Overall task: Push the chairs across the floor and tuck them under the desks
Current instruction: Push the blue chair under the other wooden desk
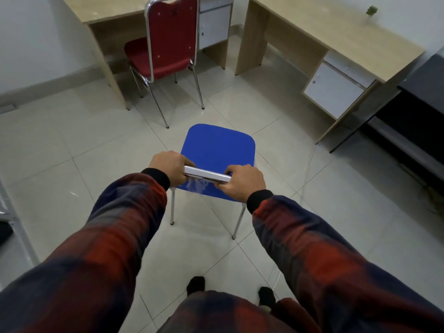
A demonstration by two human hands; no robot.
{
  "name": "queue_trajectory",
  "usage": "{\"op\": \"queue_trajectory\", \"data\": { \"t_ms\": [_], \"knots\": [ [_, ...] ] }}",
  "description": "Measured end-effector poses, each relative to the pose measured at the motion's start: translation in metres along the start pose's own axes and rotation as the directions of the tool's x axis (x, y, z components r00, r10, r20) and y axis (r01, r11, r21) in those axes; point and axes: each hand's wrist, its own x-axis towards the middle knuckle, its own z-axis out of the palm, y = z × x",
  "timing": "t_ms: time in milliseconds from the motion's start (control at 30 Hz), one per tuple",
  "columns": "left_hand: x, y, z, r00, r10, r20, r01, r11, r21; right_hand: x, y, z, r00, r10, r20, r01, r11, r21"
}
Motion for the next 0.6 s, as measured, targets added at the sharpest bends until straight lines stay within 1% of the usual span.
{"op": "queue_trajectory", "data": {
  "t_ms": [200, 400, 600],
  "knots": [
    [0.014, -0.005, 0.0, 0.999, -0.014, -0.034, 0.014, 1.0, 0.003, 0.016, 0.001, -0.001, 1.0, -0.004, -0.002, 0.004, 0.999, 0.034],
    [0.037, 0.019, 0.006, 0.992, 0.01, -0.125, -0.014, 0.999, -0.033, 0.036, 0.032, -0.017, 0.999, 0.035, 0.028, -0.035, 0.999, 0.029],
    [0.059, 0.023, 0.004, 0.992, 0.048, -0.119, -0.052, 0.998, -0.037, 0.053, 0.043, -0.021, 0.996, 0.073, 0.051, -0.074, 0.997, 0.01]
  ]
}}
